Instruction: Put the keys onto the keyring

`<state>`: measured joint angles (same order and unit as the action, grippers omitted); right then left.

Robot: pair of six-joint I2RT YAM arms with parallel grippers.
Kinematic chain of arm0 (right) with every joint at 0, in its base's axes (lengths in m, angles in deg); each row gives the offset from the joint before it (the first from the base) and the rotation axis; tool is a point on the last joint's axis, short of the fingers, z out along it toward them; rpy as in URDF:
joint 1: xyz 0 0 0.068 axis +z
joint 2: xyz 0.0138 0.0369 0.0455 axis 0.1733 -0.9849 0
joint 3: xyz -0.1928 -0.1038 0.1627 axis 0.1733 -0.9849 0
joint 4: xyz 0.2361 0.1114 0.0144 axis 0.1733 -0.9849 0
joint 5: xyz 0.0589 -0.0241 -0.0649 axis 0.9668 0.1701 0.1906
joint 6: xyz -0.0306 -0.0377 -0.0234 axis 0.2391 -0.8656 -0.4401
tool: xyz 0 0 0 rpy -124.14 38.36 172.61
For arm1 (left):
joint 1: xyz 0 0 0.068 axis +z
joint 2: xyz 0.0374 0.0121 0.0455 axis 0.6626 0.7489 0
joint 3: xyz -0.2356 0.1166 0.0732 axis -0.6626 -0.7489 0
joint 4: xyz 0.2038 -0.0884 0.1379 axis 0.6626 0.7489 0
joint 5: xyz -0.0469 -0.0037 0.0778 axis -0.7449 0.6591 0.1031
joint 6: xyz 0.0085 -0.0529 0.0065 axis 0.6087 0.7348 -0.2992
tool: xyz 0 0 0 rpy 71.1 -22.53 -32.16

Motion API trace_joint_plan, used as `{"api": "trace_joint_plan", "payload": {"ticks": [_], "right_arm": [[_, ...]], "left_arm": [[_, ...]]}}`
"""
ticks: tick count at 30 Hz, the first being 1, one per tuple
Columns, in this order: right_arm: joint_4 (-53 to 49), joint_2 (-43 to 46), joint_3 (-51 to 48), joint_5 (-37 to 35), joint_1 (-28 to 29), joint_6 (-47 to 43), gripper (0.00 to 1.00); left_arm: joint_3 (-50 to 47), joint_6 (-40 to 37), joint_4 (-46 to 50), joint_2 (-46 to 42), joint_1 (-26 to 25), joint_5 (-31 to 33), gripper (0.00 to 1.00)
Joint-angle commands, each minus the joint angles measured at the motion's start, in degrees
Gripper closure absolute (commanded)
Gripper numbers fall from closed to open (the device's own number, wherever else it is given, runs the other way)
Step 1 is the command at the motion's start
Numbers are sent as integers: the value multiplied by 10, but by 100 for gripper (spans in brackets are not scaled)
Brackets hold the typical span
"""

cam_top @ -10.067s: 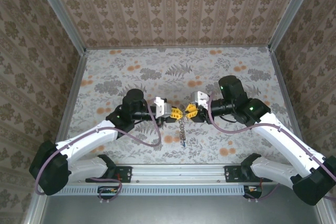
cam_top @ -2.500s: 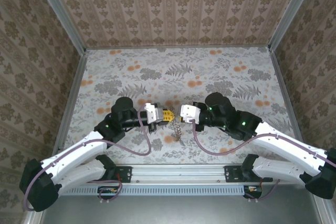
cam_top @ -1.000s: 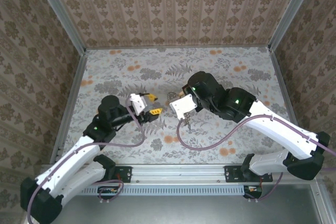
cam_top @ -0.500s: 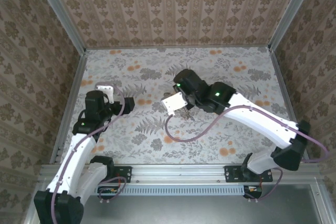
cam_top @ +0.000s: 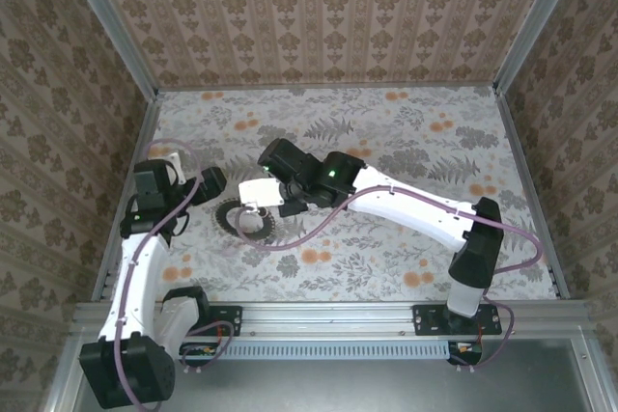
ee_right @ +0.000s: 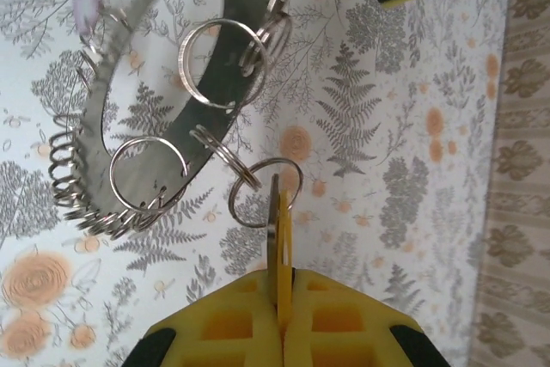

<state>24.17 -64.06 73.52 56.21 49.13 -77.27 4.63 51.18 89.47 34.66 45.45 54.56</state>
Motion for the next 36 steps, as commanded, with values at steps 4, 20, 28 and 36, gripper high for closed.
{"api": "trace_joint_plan", "payload": {"ticks": [4,20,28,36], "right_arm": [[79,-37,-90,74,-68,100,100],[156,-46,-273,-76,-236,6,100],[183,-66,-325,-179,-261,-64,97],[184,-48,-354,-194,-329,-40,90]], "left_arm": [[5,15,13,2,15,-13,0],[4,-45,6,29,-19,-23,0],[6,-63,-24,52,-71,-48,0],[-8,-110,-59,35,-106,-5,0]]}}
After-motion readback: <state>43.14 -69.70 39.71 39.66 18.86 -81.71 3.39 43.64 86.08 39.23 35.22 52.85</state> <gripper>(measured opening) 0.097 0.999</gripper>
